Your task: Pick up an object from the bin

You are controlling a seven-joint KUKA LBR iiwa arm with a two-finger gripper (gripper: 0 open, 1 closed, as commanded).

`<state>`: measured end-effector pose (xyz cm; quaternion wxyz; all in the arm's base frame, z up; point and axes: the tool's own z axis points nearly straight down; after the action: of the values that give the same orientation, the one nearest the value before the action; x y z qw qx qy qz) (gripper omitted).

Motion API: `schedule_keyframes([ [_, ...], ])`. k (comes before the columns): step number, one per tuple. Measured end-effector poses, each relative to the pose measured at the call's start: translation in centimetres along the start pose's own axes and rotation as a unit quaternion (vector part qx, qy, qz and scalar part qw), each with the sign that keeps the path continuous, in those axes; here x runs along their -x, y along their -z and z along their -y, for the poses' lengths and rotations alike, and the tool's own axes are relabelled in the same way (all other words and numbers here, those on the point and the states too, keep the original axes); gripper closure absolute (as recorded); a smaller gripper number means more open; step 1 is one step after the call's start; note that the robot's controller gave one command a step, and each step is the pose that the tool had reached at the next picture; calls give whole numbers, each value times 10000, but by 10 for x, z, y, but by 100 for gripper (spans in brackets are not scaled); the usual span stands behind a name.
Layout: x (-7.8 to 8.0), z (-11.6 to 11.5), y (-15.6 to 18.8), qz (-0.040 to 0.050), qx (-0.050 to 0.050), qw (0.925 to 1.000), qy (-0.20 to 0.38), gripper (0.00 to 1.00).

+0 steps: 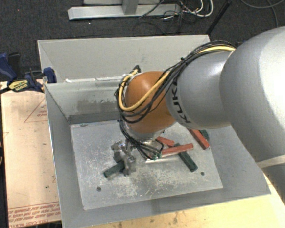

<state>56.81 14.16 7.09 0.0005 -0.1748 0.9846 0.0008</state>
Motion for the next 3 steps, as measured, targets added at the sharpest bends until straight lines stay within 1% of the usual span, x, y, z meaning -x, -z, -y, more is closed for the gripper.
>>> schedule_keyframes([
  [1,0,0,0,0,0,10000,1,100],
  [2,-5,-7,126,9,-2,9999,-106,100],
  [3,-5,-7,126,6,-2,9999,-109,100],
])
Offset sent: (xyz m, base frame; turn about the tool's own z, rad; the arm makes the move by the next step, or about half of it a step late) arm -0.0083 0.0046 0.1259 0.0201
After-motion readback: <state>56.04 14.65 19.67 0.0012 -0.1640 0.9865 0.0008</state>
